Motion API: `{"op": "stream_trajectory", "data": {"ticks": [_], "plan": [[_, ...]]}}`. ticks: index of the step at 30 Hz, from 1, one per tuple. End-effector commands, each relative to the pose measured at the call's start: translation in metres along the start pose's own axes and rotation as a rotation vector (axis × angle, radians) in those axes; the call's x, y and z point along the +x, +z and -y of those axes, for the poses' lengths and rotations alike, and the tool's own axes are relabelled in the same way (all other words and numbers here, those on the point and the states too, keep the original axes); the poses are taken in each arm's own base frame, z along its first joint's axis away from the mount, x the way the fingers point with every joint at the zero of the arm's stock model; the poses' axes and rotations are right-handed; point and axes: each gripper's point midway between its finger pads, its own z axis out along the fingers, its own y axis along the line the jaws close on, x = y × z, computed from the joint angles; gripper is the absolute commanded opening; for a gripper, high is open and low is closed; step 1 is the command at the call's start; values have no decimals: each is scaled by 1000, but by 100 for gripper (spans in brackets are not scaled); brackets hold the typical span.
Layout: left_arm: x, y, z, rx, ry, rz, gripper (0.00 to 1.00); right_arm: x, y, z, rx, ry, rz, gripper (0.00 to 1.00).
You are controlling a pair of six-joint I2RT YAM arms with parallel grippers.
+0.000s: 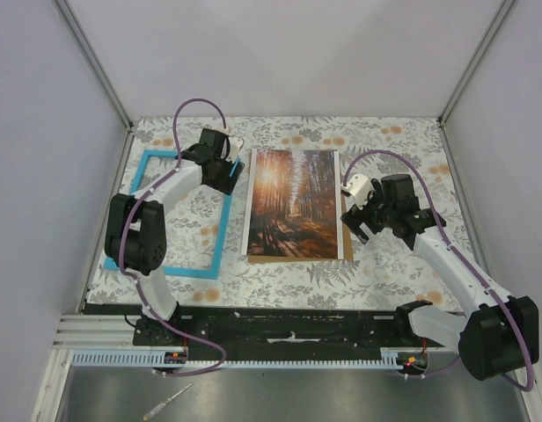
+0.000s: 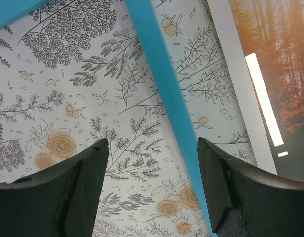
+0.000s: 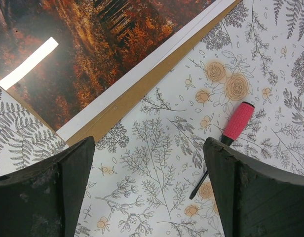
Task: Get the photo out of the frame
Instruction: Adjust the photo frame item at the center of the board.
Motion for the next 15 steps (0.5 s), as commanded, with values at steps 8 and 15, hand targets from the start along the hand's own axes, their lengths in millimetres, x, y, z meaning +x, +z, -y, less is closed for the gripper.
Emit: {"op": "stream_trajectory", "data": {"ticks": [8,15], "plan": [[-12,4,-5,-4,-22,13,79,-18,-4,7,14,-6,56,98],[-7,3,-7,-2,-34,10,79,-21,-5,8,19,-7,63,98]]}}
